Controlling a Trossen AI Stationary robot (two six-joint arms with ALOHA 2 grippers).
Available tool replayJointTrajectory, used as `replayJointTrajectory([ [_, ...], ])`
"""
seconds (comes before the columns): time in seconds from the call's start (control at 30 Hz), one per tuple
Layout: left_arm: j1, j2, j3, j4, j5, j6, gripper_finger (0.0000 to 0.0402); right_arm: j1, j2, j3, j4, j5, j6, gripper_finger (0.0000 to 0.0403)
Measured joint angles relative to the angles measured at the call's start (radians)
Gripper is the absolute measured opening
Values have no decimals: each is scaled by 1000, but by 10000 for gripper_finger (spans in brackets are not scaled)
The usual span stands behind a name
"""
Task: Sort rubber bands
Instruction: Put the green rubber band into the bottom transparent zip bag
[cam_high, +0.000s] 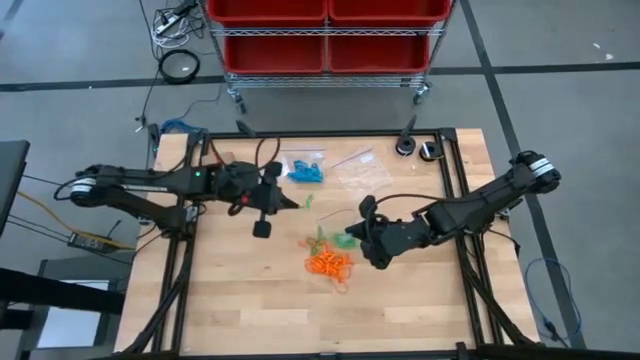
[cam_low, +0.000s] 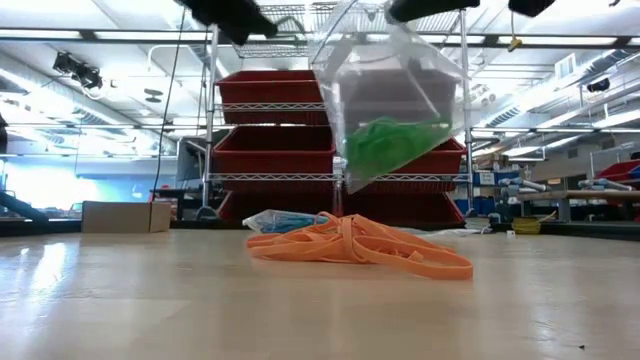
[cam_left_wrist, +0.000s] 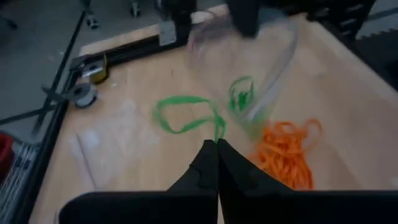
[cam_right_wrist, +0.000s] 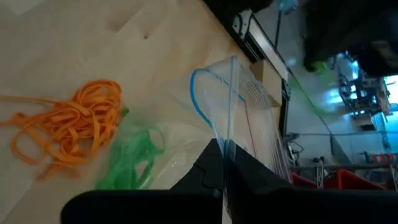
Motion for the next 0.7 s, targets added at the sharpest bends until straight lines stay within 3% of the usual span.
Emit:
replayJointTrajectory([
  [0.57,-47,260,215,-33,34,56,1,-27,22,0,110,-32,-86,0],
  [0.7,-47,296,249,-93,31,58,30,-27,22,0,109,-32,-86,0],
])
